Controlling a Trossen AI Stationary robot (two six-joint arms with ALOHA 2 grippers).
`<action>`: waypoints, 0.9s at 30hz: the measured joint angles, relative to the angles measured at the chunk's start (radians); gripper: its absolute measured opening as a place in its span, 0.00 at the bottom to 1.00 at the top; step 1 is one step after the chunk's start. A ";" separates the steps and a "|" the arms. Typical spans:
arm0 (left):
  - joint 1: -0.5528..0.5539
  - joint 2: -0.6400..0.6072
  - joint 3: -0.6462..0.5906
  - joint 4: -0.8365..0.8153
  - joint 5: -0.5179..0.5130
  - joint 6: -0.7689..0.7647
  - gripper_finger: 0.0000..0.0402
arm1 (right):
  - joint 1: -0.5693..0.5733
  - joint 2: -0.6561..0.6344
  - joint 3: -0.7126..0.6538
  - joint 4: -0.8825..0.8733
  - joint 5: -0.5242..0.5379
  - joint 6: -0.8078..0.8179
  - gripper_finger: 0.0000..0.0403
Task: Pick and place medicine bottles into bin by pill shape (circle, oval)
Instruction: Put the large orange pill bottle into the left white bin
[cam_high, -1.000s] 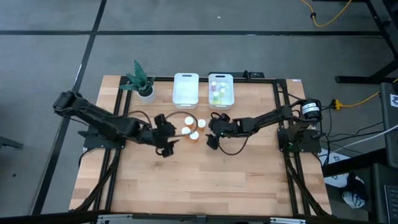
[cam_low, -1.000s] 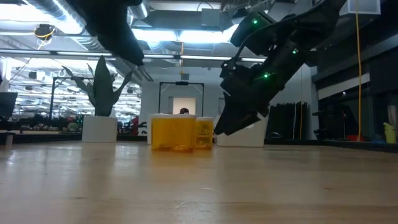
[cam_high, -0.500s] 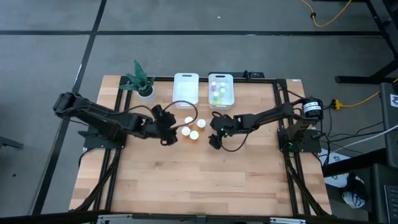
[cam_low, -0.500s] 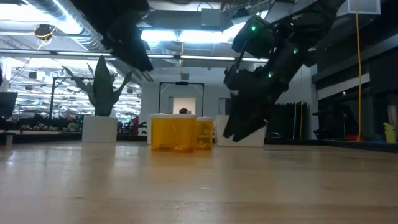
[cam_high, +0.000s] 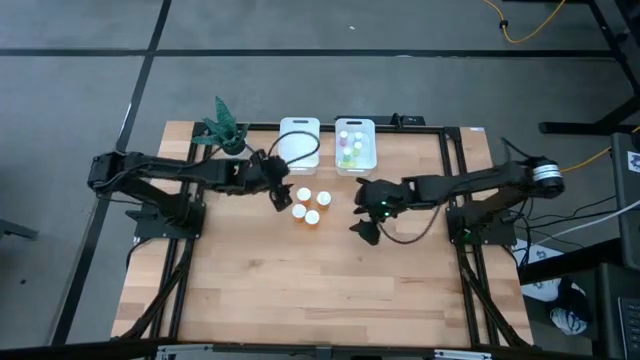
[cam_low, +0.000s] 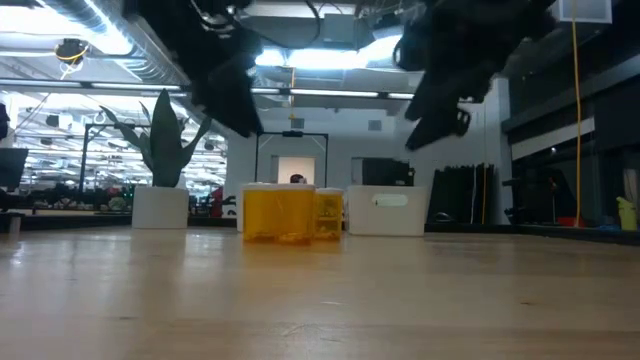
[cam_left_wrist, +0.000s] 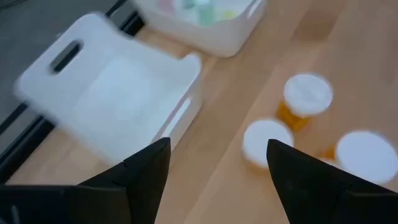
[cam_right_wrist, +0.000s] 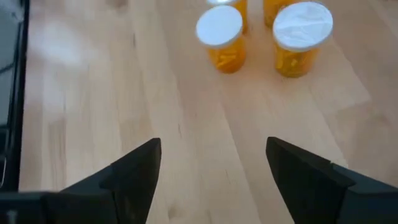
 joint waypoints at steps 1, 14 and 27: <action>0.010 0.014 0.000 0.022 0.028 0.032 0.64 | 0.008 -0.019 0.000 -0.016 0.013 -0.013 0.73; 0.078 0.189 -0.001 0.015 0.238 0.287 0.64 | 0.056 -0.116 0.000 -0.187 0.045 -0.053 0.73; 0.111 0.343 -0.001 0.197 0.351 0.335 0.64 | 0.056 -0.116 0.000 -0.189 0.073 -0.063 0.73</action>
